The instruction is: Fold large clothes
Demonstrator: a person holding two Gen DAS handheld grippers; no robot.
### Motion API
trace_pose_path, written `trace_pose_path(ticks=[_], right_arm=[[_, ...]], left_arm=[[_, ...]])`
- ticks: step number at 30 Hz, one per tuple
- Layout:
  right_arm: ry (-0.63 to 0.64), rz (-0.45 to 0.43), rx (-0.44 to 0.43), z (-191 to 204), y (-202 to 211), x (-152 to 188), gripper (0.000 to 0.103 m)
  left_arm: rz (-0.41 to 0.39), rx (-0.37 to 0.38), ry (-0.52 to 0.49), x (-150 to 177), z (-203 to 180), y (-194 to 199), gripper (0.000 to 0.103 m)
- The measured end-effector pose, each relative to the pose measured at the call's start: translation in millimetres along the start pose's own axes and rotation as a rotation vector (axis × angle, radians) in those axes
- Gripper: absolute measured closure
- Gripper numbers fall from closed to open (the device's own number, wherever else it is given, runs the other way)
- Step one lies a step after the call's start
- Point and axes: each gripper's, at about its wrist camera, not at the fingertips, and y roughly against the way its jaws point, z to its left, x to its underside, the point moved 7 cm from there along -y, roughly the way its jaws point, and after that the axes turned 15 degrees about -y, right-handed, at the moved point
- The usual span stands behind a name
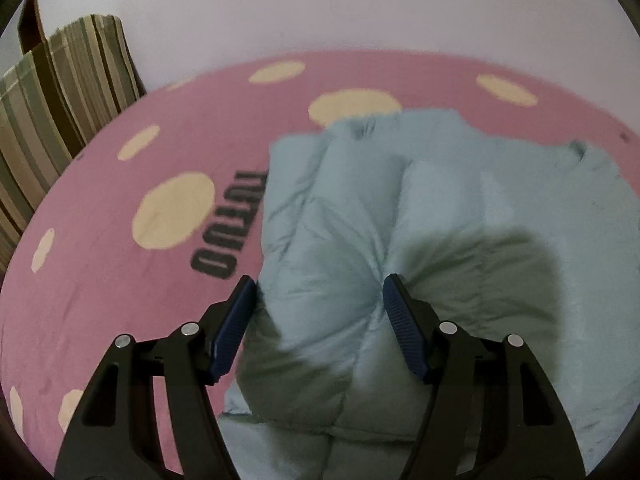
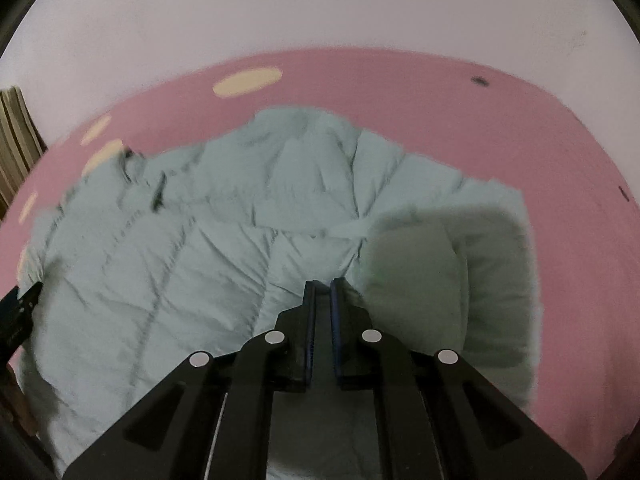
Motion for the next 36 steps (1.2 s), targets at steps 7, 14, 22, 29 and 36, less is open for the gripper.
trace_pose_path(ticks=[7, 14, 22, 29, 36], right_arm=[[-0.007, 0.001, -0.029, -3.8, -4.9, 3.6, 0.096], [-0.008, -0.058, -0.084, -6.0, 44.9, 23.3, 0.095], [-0.019, 0.022, -0.088, -15.5, 14.6, 48.5, 0.094], [-0.028, -0.057, -0.095, -22.4, 49.4, 47.4, 0.060], [-0.040, -0.042, -0.052, -39.2, 37.2, 54.0, 0.056]], left_arm=[[0.005, -0.013, -0.019, 6.8, -3.2, -0.6, 0.035], [-0.084, 0.027, -0.002, 17.1, -15.3, 46.7, 0.035], [0.002, 0.053, -0.056, 33.9, -40.6, 18.1, 0.034], [-0.043, 0.022, -0.007, 36.1, -22.4, 46.0, 0.034], [0.035, 0.064, 0.099, 55.4, -4.4, 23.3, 0.028]])
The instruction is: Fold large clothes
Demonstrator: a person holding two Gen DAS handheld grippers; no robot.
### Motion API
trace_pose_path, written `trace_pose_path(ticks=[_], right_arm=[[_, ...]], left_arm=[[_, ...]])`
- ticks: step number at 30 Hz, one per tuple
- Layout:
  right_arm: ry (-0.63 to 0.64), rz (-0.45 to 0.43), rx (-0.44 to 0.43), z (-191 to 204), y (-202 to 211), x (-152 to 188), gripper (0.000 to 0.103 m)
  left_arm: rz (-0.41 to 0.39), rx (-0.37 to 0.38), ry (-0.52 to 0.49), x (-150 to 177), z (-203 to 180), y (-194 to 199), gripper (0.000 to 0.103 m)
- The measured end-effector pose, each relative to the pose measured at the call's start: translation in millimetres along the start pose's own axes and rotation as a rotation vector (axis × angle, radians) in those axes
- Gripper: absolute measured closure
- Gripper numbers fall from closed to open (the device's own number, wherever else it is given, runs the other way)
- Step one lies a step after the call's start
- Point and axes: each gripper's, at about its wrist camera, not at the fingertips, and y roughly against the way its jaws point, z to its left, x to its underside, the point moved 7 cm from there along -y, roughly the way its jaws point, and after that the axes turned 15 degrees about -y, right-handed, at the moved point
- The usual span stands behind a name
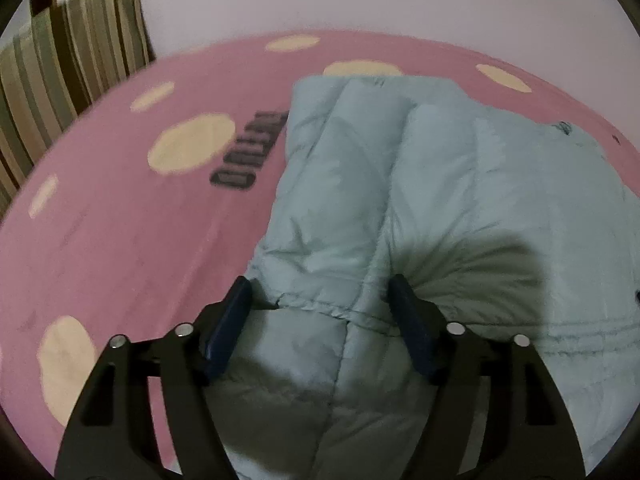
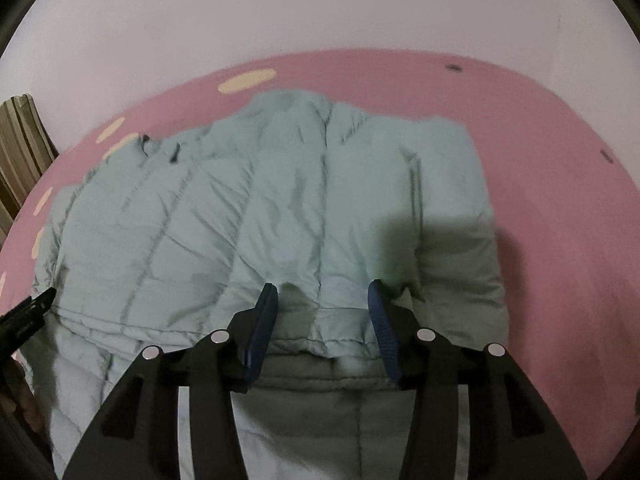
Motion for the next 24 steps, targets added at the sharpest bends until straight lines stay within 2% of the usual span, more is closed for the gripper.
trace_pose_path(ticks=[7, 13, 14, 15, 17, 24], right_arm=[[0.020, 0.000, 0.017, 3.8, -8.3, 1.5, 0.055], [-0.004, -0.029, -0.010, -2.1, 24.9, 1.9, 0.054], [-0.004, -0.035, -0.013, -3.1, 32.0, 3.2, 0.051], [0.001, -0.044, -0.016, -5.1, 42.7, 6.3, 0.046], [0.009, -0.057, -0.019, -9.5, 59.1, 11.8, 0.043], [0.021, -0.064, -0.005, -43.6, 115.4, 52.5, 0.040]], left_arm=[[0.010, -0.020, -0.016, 0.0, -2.0, -5.2, 0.023], [-0.003, -0.004, -0.007, 7.0, 6.2, 20.6, 0.023], [-0.004, -0.001, -0.006, 9.6, 7.6, 24.9, 0.023], [-0.008, 0.003, -0.004, 15.1, 10.2, 33.0, 0.021], [-0.017, 0.006, -0.006, 24.5, 14.7, 46.0, 0.017], [-0.045, 0.016, 0.025, 80.3, 41.7, 100.4, 0.015]])
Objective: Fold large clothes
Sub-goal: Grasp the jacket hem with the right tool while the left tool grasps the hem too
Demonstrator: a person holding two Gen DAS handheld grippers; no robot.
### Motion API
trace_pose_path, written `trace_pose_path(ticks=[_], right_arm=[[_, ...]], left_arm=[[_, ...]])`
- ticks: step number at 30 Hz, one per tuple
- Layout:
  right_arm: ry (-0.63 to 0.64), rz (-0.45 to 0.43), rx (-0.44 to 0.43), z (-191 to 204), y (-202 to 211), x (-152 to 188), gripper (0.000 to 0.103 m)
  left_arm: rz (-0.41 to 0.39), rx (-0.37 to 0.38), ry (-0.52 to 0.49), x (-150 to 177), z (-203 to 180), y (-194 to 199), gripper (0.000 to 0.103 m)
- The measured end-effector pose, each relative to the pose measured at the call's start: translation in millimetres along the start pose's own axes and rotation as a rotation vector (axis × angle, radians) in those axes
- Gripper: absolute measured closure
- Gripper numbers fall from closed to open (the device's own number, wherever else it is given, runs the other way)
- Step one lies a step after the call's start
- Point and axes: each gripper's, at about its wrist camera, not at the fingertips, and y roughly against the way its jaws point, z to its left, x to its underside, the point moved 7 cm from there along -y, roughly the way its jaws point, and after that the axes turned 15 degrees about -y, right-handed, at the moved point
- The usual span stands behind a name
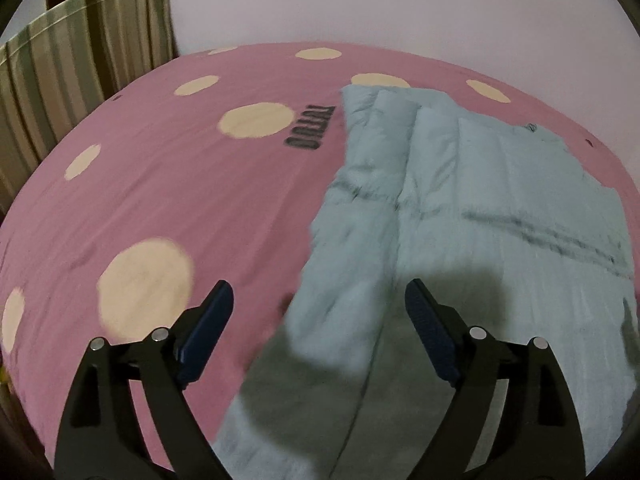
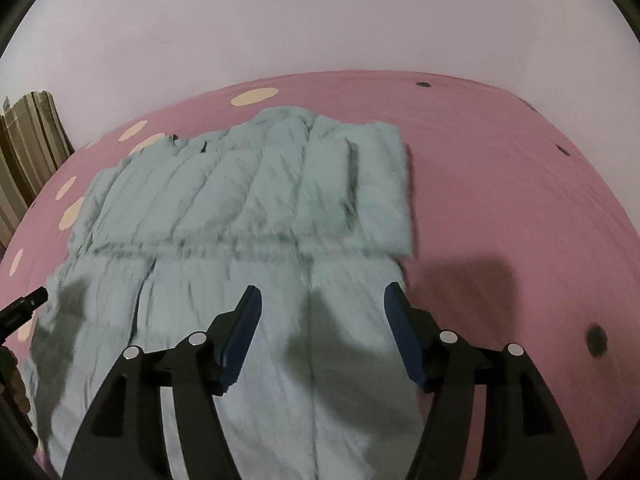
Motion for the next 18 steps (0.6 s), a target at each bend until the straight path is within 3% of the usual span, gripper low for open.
trace_pose_path(ticks=[10, 18], right_arm=[[-0.037, 0.023, 0.034, -61.3, 56.5, 66.9, 0.039], [-0.067, 0.067, 0.013, -82.5, 74.6, 111.8, 0.039]], left_arm=[[0.025, -0.016, 0.048, 93.8, 33.3, 58.5, 0.015], [0.067, 0.016, 0.113, 146.5, 45.7, 71.3, 0.015]])
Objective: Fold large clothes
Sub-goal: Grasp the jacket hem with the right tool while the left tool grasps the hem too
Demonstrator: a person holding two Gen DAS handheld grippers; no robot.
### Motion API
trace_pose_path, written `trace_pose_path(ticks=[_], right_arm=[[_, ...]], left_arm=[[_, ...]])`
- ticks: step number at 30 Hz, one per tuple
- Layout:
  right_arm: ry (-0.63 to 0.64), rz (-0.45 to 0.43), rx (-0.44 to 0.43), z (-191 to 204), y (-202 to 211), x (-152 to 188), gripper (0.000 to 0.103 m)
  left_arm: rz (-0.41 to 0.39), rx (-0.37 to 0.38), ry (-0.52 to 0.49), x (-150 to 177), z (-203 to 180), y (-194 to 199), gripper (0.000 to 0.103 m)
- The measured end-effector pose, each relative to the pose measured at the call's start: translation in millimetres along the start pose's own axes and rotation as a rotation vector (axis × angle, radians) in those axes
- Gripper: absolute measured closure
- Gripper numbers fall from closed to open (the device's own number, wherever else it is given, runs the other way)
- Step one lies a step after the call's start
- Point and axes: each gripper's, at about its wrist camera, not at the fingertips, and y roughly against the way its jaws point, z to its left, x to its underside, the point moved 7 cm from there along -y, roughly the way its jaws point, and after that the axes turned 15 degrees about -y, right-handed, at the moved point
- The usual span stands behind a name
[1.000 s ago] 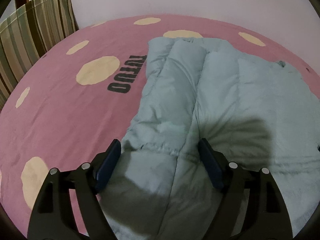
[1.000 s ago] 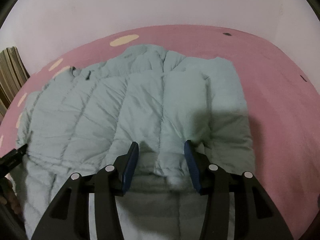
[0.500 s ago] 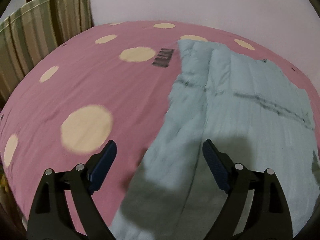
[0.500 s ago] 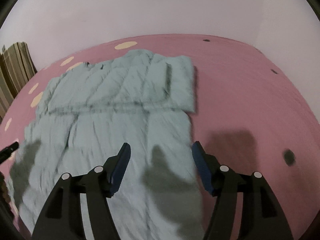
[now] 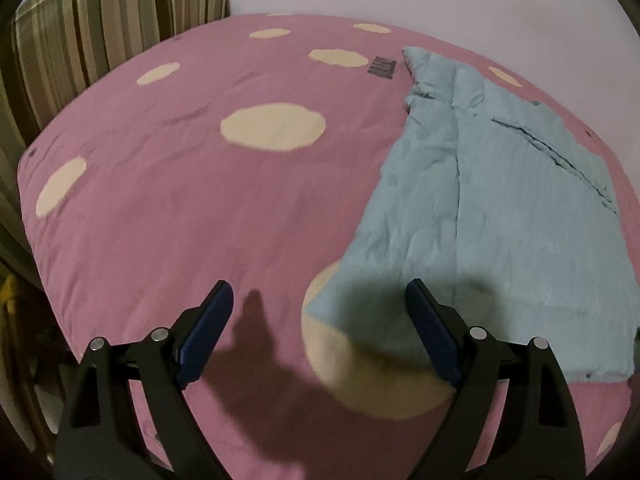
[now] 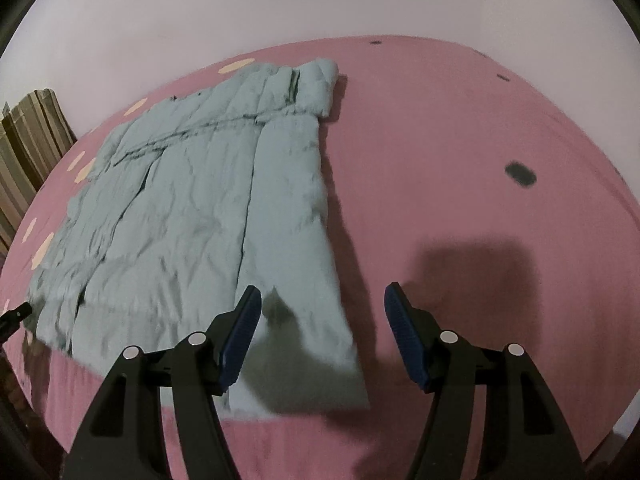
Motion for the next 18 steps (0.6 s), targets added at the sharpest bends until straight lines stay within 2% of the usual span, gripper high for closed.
trace_pose_path(ticks=[4, 8, 11, 13, 17, 18], right_arm=[[-0.009, 0.025, -0.010, -3.7, -2.2, 19.3, 0.039], [-0.026, 0.030, -0.021, -4.1, -1.5, 28.0, 0.039], [-0.017, 0.040, -0.035, -1.0, -0.3, 32.0, 0.040], [-0.014, 0.046, -0.044, 1.4, -0.3, 34.4, 0.050], [-0.002, 0.060, -0.071, 8.2, -0.2, 39.2, 0.075], [-0.003, 0.064, -0.081, 9.1, 0.0, 39.7, 0.083]], left_arm=[[0.013, 0.045, 0.023, 8.1, -4.9, -5.0, 0.015], [0.010, 0.053, 0.051, 8.3, -6.1, -8.9, 0.017], [-0.005, 0.084, 0.070, 6.4, -9.1, -7.2, 0.034], [-0.012, 0.108, 0.057, 5.9, -14.3, -6.3, 0.047], [-0.019, 0.148, 0.068, 5.6, -17.5, -6.1, 0.062], [-0.021, 0.163, 0.068, 5.2, -18.5, -5.6, 0.071]])
